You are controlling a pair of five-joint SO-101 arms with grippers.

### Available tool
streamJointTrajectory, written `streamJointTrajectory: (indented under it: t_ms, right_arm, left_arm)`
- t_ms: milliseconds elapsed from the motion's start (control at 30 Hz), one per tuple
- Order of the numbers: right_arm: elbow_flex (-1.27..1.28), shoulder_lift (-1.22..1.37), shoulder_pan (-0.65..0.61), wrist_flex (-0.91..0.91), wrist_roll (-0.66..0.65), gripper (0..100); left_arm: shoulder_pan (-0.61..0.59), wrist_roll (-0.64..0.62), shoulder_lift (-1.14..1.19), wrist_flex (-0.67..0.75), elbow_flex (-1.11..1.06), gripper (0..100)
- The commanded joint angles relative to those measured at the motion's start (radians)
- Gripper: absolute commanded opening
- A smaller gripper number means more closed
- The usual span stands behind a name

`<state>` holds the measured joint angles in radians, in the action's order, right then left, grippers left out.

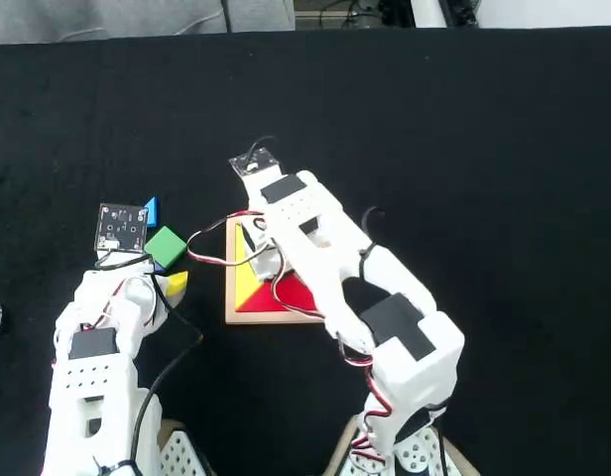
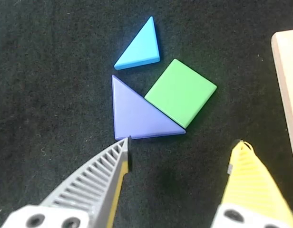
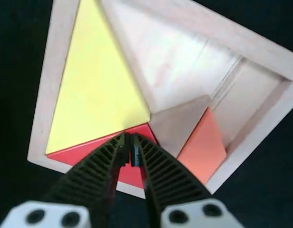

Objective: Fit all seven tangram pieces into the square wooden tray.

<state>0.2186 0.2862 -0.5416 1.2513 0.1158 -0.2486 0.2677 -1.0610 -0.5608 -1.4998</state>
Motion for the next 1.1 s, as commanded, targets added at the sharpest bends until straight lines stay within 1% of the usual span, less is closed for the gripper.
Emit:
streamJointTrajectory:
  t_ms: [0, 167, 233, 300, 433, 533, 633, 800, 900, 1067]
  right_arm:
    - [-0.044, -0.068, 0.015, 0.012, -0.009, 1.1]
    - [-0.042, -0.125, 0.017, 0.041, -0.011, 1.1]
    - [-0.03, -0.157, 0.043, 0.049, -0.028, 1.1]
    - [-0.004, -0.185, 0.091, 0.011, -0.06, 1.1]
    - [0.061, -0.199, 0.173, -0.129, -0.114, 1.1]
    - [0.076, -0.199, 0.164, -0.15, -0.135, 1.1]
    - [0.071, -0.197, 0.123, -0.155, -0.135, 1.1]
    - [0.07, -0.18, 0.097, -0.222, -0.135, 1.1]
    - [0.033, -0.119, 0.103, -0.239, -0.14, 1.1]
    - [-0.094, 0.036, 0.114, -0.176, -0.14, 1.1]
  left_arm:
    - [-0.001, -0.006, -0.012, 0.018, 0.008, 33]
    - [-0.001, -0.006, -0.012, 0.018, 0.008, 33]
    - [-0.001, -0.006, -0.012, 0.018, 0.008, 33]
    - [-0.001, -0.006, -0.012, 0.018, 0.008, 33]
    - [-0.001, -0.006, -0.012, 0.018, 0.008, 33]
    - [-0.001, -0.006, -0.012, 0.018, 0.008, 33]
    - [-0.001, -0.006, -0.012, 0.018, 0.008, 33]
    - [-0.001, -0.006, -0.012, 0.018, 0.008, 33]
    - [-0.001, -0.006, -0.012, 0.018, 0.007, 33]
    - [-0.001, -0.006, -0.012, 0.018, 0.007, 33]
